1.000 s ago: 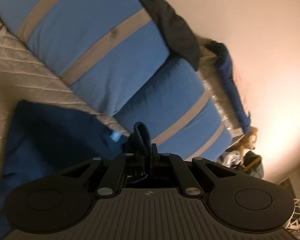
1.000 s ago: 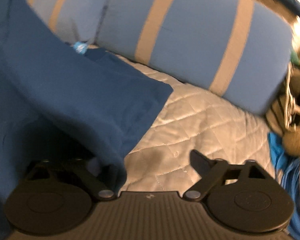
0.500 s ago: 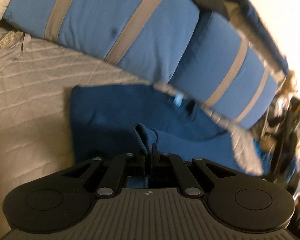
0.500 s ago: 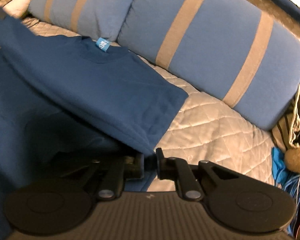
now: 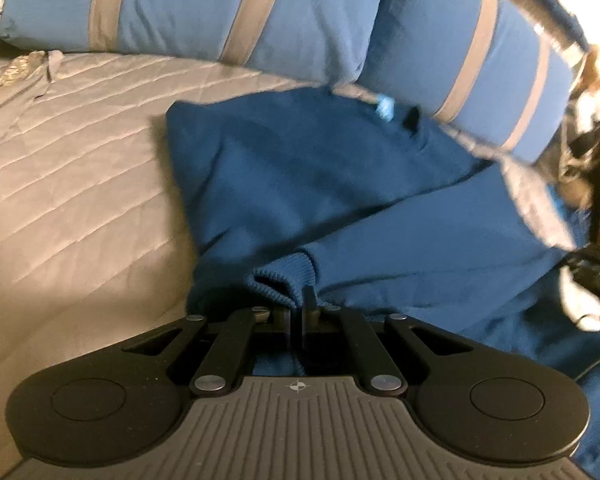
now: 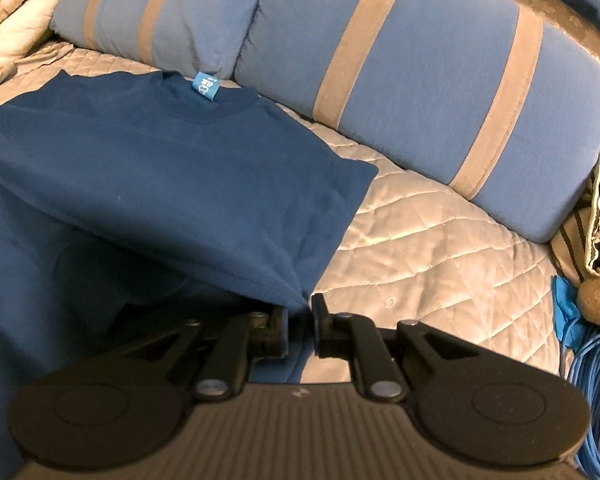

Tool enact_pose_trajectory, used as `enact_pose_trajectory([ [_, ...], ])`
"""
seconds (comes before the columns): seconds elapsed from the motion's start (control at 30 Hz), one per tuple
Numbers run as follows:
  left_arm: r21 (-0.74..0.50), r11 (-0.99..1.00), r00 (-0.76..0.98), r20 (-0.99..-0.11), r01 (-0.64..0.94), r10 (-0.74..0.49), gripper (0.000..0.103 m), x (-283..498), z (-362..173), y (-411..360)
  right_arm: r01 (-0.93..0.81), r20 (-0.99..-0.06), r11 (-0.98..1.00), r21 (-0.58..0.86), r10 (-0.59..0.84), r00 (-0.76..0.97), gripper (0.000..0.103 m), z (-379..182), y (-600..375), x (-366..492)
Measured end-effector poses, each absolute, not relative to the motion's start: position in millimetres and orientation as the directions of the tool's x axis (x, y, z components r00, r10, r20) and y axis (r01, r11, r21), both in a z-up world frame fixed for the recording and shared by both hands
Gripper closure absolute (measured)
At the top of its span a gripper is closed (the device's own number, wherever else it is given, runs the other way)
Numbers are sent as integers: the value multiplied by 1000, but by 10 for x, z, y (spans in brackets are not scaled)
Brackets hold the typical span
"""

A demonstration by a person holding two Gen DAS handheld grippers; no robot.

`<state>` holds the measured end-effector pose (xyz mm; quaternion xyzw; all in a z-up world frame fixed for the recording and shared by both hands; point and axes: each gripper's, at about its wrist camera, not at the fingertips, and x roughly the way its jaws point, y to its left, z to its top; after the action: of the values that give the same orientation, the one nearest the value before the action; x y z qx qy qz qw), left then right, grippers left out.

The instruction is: Fold clothes

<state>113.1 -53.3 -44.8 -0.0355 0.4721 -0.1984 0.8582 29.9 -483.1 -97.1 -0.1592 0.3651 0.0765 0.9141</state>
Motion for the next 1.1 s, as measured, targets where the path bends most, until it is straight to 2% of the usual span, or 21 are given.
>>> enact_pose_trajectory([
  [0.13,-137,934,492,-820,330,-294,97,1090,-547,-681,-266,-698,916,-299,-20,716,92,-1028,-4723,306],
  [0.27,-59,930,510,-822,364,-252,94,1060,-558,-782,-268,-719,916,-299,-32,694,89,-1078,-4700,340],
  [0.3,-51,928,515,-820,370,-250,93,1049,-547,-792,-266,-725,917,-296,-35,688,70,-1081,-4706,343],
  [0.37,-48,926,523,-814,374,-254,90,1029,-516,-780,-255,-728,920,-297,-46,684,60,-1073,-4727,333],
  [0.4,-54,931,531,-808,361,-253,80,1008,-489,-751,-247,-726,922,-298,-51,686,52,-1061,-4743,320],
  [0.43,-60,936,540,-803,347,-252,74,985,-461,-722,-238,-717,924,-300,-54,695,40,-1036,-4771,292],
  [0.47,-67,941,553,-794,331,-251,73,954,-423,-688,-228,-708,926,-301,-57,704,31,-1011,-4798,263],
  [0.5,-75,946,567,-785,314,-250,69,922,-383,-653,-220,-699,929,-299,-56,713,18,-979,-4833,230],
  [0.53,-85,951,583,-773,296,-250,64,891,-334,-612,-212,-689,933,-289,-50,723,13,-933,-4880,191],
  [0.67,-129,961,667,-697,243,-262,54,713,-65,-432,-161,-671,956,-244,-47,740,3,-741,-5099,74],
  [0.77,-134,965,737,-624,226,-259,46,560,160,-336,-123,-653,974,-192,-34,757,2,-562,-5279,-26],
  [0.83,-125,967,774,-580,224,-254,36,504,323,-340,-92,-632,983,-158,-29,775,0,-419,-5396,-94],
  [1.1,-137,966,853,-453,221,-259,31,399,855,-406,56,-504,991,-118,-108,857,0,170,-5656,-209],
])
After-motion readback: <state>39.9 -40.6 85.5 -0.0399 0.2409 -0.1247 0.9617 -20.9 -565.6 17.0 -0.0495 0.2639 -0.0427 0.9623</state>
